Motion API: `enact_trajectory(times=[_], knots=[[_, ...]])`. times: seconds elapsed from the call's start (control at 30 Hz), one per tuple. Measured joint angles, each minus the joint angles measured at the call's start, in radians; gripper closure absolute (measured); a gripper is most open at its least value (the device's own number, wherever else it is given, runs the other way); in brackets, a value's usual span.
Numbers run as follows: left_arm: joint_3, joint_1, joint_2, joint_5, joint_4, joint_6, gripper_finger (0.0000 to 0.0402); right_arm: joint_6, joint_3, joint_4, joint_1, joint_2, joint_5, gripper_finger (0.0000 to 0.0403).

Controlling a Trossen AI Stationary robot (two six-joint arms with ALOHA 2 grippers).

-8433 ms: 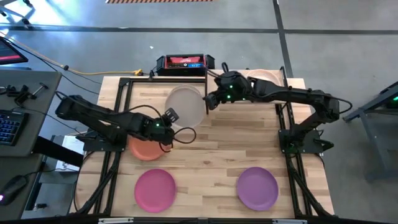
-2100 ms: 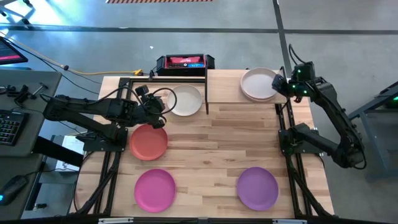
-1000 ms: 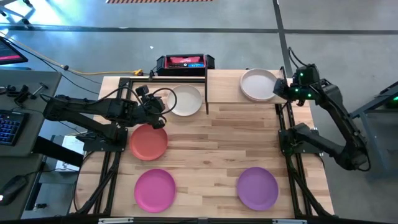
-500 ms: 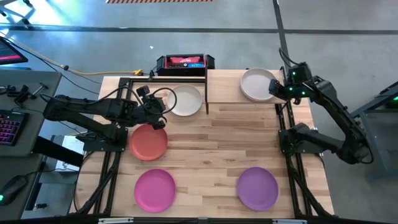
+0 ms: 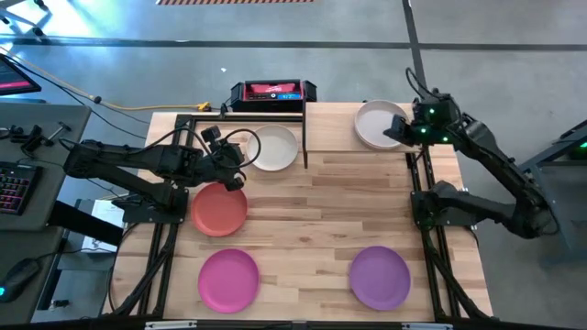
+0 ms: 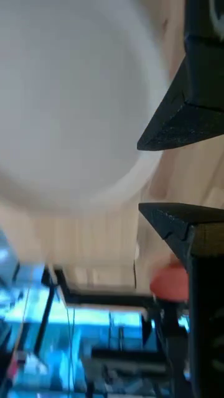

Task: Place and stack plates onto a shelf
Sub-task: Stack the gray plate on top of the light orange plate on the shelf

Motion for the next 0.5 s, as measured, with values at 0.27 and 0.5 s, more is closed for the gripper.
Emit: enact_trajectory(times=[0.27,0.5], knots=[[0.000,0.000,0.000,0.000,0.000,-0.001,0.0255,0.056,0.000,0.207,0.226,0.080,0.140,0.0279],[0.000,0.000,0.000,0.020,0.000,-0.026,0.0255,0.030,0.000,0.354,0.312,0.183,0.210,0.0279]])
